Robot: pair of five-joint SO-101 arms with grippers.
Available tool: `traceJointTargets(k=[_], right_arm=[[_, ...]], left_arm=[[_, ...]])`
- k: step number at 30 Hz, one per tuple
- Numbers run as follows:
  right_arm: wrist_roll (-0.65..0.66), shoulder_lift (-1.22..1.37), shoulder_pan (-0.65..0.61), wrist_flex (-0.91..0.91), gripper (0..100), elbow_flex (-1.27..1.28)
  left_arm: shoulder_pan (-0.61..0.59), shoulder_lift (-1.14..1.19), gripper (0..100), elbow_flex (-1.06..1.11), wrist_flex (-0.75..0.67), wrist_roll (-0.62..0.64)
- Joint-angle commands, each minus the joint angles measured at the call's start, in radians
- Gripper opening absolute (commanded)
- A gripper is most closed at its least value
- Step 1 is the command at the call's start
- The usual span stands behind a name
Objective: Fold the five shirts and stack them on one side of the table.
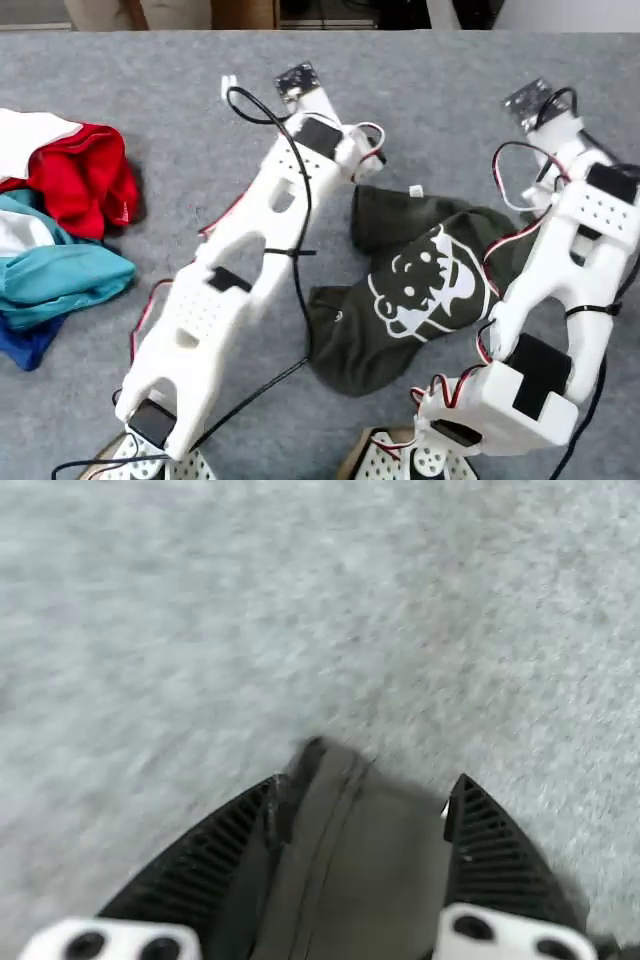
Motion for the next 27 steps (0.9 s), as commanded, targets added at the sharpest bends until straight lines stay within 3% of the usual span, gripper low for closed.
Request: traceJointTargets(k=[1,5,9,19,27], right_arm=[[0.008,-0.002,0.018,-0.04,0.5,0.031],[0.008,-0.002,0.018,-0.069,0.5,0.061],[0.008,-0.002,0.018,-0.095,0.5,0.079],[0.008,0.005,0.018,-0.098,0.5,0.087],[0.006,0.005,0.016,-0.098,0.5,0.088]], left_arm=[[0.009,0.15,23,-0.258,0.003,0.009],[0.009,0.303,15,-0.425,0.012,0.009],[0.02,0.357,14,-0.523,0.083,0.011],[0.032,0.355,25,-0.655,0.278,0.011],[0.043,0.364,25,-0.6,0.229,0.011]])
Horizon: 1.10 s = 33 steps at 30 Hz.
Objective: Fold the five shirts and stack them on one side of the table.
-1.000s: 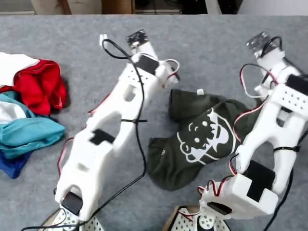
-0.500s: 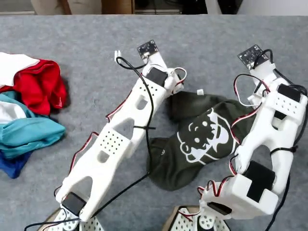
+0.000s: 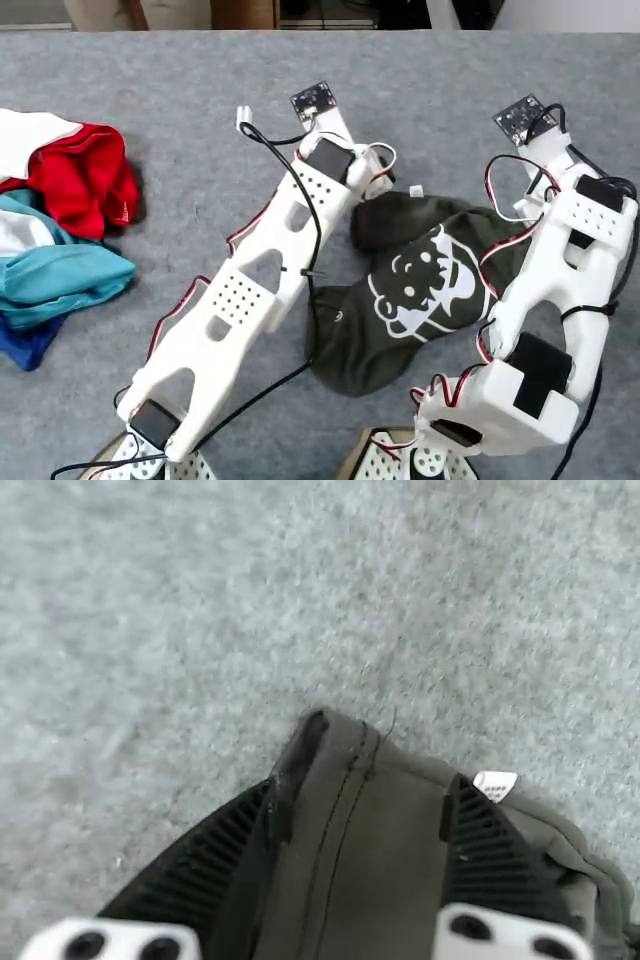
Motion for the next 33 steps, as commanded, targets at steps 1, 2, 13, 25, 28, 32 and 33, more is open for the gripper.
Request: traceJointTargets(k=[1,2,13,25,28,32,33], right_arm=[[0.006,-0.002,0.016,-0.018,0.5,0.002],[0.006,-0.002,0.016,-0.018,0.5,0.002],[0.006,-0.002,0.018,-0.018,0.5,0.002],[0.006,-0.008,0.018,-0.018,0.5,0.025],[0.006,-0.008,0.018,-0.018,0.5,0.03],[0.006,-0.008,0.028,-0.018,0.5,0.027],[0.006,-0.008,0.028,-0.018,0.5,0.027]], left_arm=[[0.002,-0.01,25,0.025,-0.054,0.008],[-0.002,-0.01,24,0.044,-0.071,0.008],[-0.012,-0.01,12,0.155,-0.207,0.008],[-0.008,-0.01,10,0.19,-0.238,0.003],[-0.008,-0.01,11,0.209,-0.238,0.003],[-0.006,-0.01,11,0.218,-0.233,0.002],[-0.006,-0.01,11,0.218,-0.232,0.002]])
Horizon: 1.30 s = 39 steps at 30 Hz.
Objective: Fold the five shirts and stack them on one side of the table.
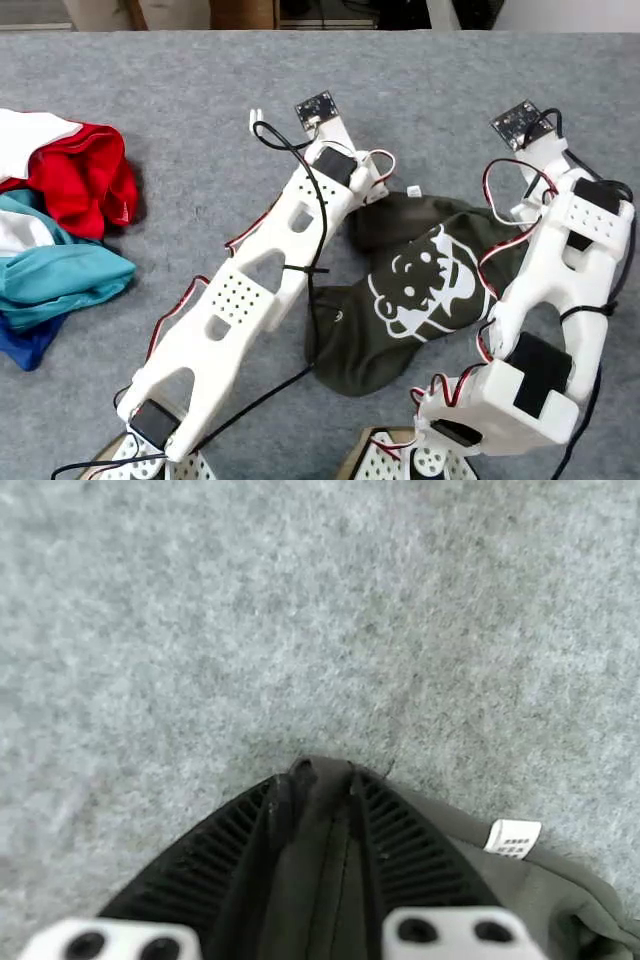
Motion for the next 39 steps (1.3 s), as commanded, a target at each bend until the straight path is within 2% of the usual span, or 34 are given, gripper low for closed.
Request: traceJointTargets(k=[1,8,11,17,21,24,30,35,39], right_arm=[[0.006,-0.008,0.022,-0.017,0.5,-0.002],[0.006,-0.008,0.022,-0.017,0.5,-0.002],[0.006,-0.01,0.022,-0.014,0.5,-0.002],[0.003,-0.053,0.022,-0.008,0.5,-0.002],[-0.038,-0.205,0.016,0.06,0.5,-0.018],[-0.083,-0.351,0.012,0.078,0.5,-0.024],[-0.187,-0.69,-0.047,0.066,0.5,-0.024],[-0.29,-0.943,-0.09,-0.048,0.5,-0.024],[-0.311,-1.041,-0.094,-0.152,0.5,-0.044]], left_arm=[[-0.002,-0.01,11,0.002,-0.006,0.002],[0.014,-0.01,11,0.014,-0.006,-0.008],[0.02,-0.01,2,0.014,-0.012,-0.026],[0.018,-0.012,2,0.015,-0.005,-0.035],[-0.002,-0.065,2,-0.1,0.117,-0.203],[-0.028,-0.11,2,-0.259,0.241,-0.249],[-0.107,-0.331,2,-0.261,0.371,-0.319],[-0.175,-0.539,2,-0.261,0.4,-0.35],[-0.239,-0.737,2,-0.236,0.402,-0.351]])
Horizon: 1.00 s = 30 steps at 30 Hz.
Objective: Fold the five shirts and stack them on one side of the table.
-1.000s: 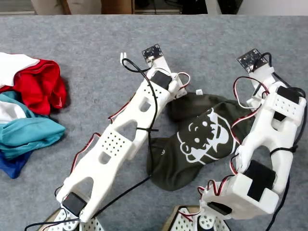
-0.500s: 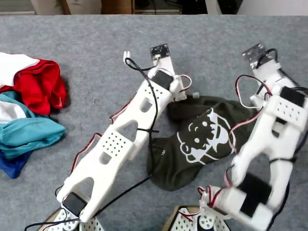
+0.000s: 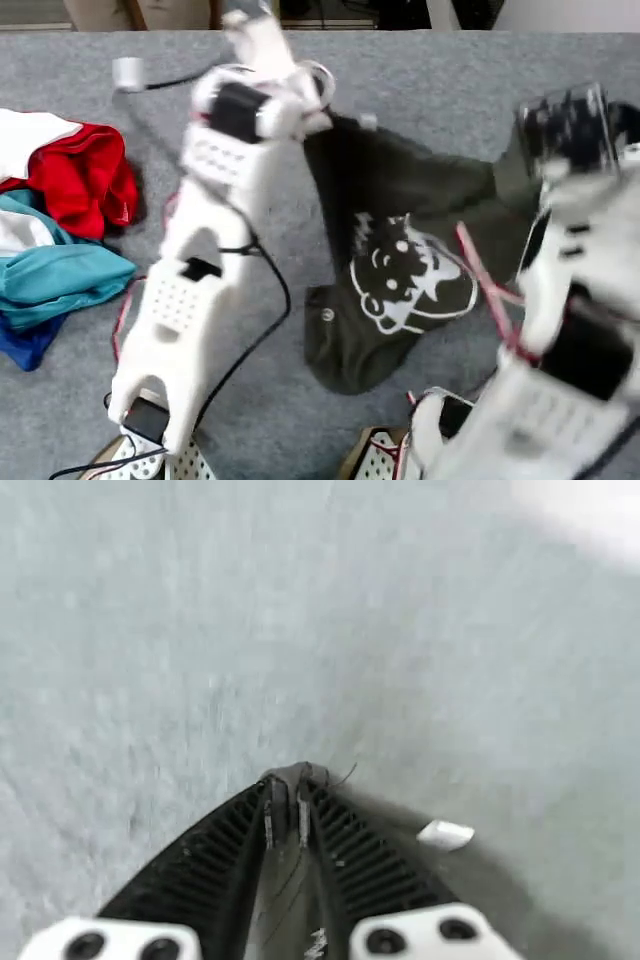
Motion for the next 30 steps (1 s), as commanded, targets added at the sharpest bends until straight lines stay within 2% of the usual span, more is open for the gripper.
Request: traceJointTargets(k=[1,7,14,20,25,30], right_arm=[[-0.02,-0.07,-0.018,-0.08,0.5,-0.065],[-0.02,0.004,-0.045,-0.078,0.5,-0.285],[-0.02,0.156,-0.128,-0.078,0.5,-0.552],[-0.017,0.231,-0.148,-0.078,0.4,-0.719],[-0.012,0.231,-0.2,-0.077,0.4,-0.78],[-0.012,0.231,-0.268,-0.077,0.4,-0.817]], left_arm=[[-0.058,-0.234,2,-0.011,0.012,-0.031],[-0.094,-0.552,2,0.226,0.012,-0.152],[-0.157,-1.015,2,0.732,0.012,-0.287],[-0.247,-1.411,2,1.166,0.009,-0.359],[-0.319,-1.649,2,1.277,0.009,-0.379],[-0.348,-1.725,2,1.272,0.009,-0.376]])
